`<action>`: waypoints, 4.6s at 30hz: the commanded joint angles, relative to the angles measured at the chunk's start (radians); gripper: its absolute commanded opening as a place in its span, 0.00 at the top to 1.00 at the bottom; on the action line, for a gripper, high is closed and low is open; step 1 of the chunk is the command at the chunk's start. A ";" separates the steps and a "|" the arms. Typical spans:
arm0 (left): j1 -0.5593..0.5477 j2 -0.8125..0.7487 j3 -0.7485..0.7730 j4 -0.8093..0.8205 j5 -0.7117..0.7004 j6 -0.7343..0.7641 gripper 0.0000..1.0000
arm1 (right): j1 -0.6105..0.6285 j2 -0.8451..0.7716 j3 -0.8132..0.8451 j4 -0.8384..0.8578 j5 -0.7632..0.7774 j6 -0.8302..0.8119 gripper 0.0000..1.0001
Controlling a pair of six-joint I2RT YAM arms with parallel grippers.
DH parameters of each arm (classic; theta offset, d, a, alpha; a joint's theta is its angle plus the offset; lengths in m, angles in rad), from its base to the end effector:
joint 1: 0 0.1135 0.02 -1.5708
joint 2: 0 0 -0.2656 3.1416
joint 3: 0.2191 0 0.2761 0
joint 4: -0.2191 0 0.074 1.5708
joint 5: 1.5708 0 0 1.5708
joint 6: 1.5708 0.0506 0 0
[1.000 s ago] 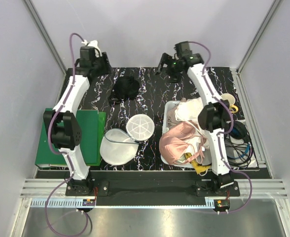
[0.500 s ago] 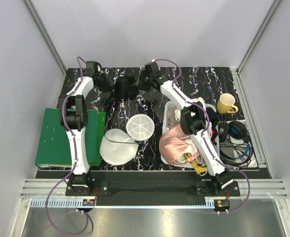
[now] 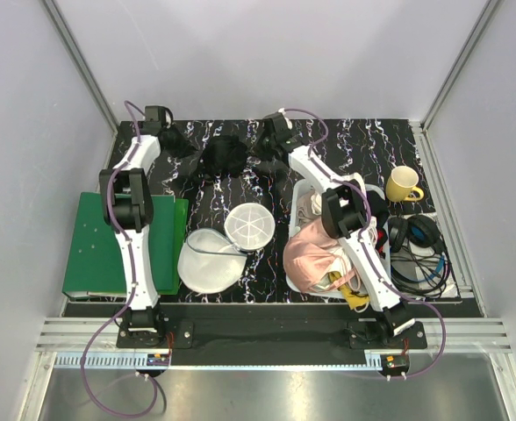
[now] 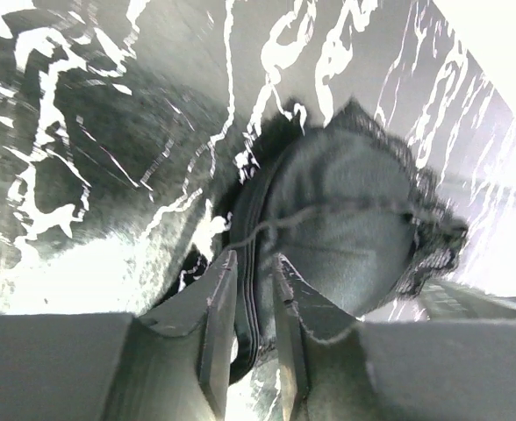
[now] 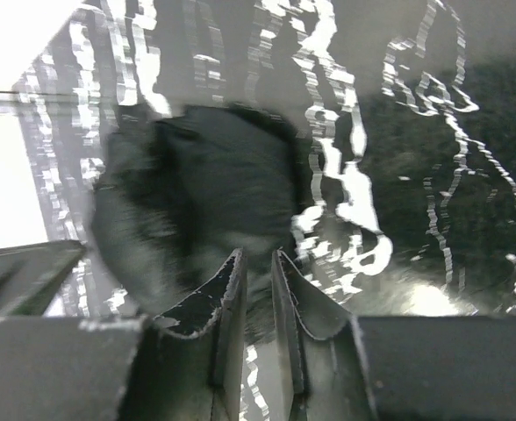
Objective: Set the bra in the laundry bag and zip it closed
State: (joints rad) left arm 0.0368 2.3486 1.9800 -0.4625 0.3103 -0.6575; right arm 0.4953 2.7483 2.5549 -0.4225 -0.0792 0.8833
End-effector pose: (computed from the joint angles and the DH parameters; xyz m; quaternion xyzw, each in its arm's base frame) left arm 0.5619 0.0052 0.1714 -0.2609 0.8852 -0.2463 0.2961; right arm 0.5637 0.3091 0.1505 0.1532 0.8743 0.3192 0.3320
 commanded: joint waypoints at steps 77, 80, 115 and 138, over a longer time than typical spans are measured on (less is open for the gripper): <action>-0.143 0.009 -0.116 0.143 0.078 -0.059 0.59 | -0.061 -0.159 0.005 -0.226 -0.364 -0.227 0.06; -0.138 -0.053 -0.208 0.125 0.078 -0.008 0.60 | -0.061 -0.119 0.037 -0.225 -0.430 -0.222 0.03; -0.064 -0.236 -0.360 -0.013 0.088 0.147 0.49 | 0.058 0.030 -0.015 -0.159 -0.499 -0.090 0.06; -0.060 -0.221 -0.374 -0.024 0.092 0.165 0.51 | 0.078 -0.068 -0.317 0.245 -0.412 0.072 0.94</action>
State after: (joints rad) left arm -0.0265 2.1304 1.6089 -0.4873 0.4042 -0.5041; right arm 0.5632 2.7327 2.2845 -0.2180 -0.5644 0.9474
